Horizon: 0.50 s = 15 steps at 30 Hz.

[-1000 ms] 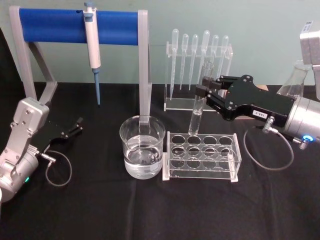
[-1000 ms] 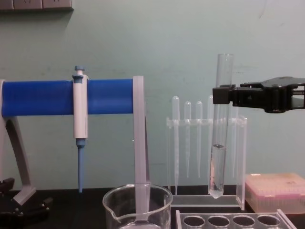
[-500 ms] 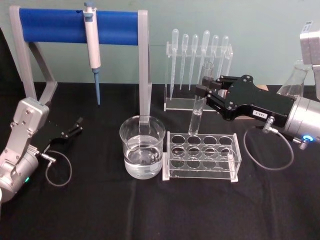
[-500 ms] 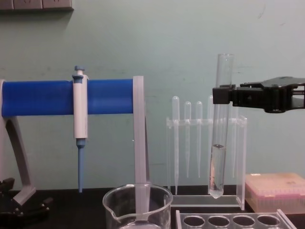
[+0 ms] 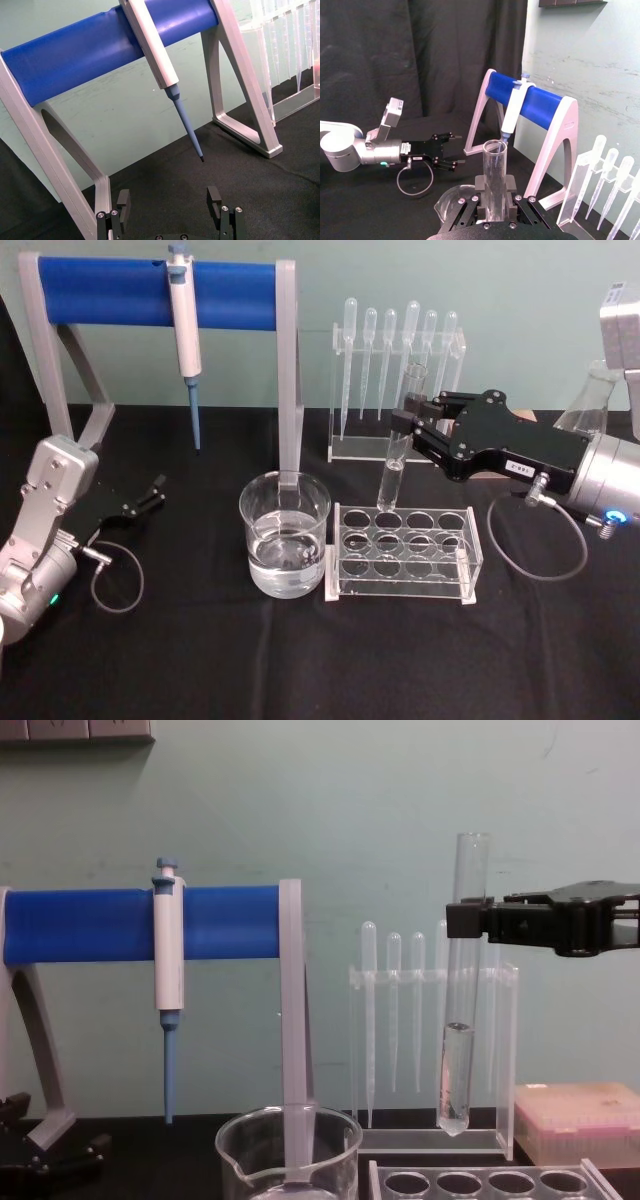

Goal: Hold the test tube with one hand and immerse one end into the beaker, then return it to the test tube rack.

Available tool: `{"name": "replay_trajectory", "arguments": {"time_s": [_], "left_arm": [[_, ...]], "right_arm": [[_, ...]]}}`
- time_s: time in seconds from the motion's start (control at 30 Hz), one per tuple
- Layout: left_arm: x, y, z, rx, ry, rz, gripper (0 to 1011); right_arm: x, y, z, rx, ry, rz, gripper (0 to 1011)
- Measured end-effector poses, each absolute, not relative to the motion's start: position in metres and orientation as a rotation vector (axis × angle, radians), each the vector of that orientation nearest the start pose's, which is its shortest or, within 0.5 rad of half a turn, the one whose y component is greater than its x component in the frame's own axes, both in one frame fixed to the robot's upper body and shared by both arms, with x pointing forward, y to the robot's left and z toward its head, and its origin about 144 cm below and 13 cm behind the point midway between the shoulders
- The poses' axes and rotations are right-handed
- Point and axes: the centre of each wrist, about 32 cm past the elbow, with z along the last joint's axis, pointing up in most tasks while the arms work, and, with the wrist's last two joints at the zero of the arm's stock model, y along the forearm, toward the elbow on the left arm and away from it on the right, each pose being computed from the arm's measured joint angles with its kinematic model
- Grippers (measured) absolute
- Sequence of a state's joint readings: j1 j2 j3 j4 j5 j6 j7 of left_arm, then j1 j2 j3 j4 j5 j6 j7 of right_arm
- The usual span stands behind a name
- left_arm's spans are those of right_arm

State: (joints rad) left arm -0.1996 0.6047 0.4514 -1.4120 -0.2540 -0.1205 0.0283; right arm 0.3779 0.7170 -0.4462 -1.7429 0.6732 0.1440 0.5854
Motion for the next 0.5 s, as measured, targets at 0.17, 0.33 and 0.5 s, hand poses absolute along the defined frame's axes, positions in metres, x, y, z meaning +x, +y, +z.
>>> {"name": "replay_trajectory", "arguments": {"time_s": [0.17,0.33,0.5], "left_arm": [[0.4886,0.3097,1.1398,0.304,-0.285,1.248,1000],[0.4886,0.3097,1.1398,0.304,-0.285,1.248,1000],[0.4886,0.3097,1.1398,0.304,-0.285,1.248,1000]], "right_arm": [[0.5062,-0.2823,1.2914,-0.071,-0.123,-0.550,222],[0.5062,-0.2823,1.2913,-0.071,-0.123,-0.550,222],[0.5062,-0.2823,1.2914,-0.071,-0.123,-0.550,222]]}}
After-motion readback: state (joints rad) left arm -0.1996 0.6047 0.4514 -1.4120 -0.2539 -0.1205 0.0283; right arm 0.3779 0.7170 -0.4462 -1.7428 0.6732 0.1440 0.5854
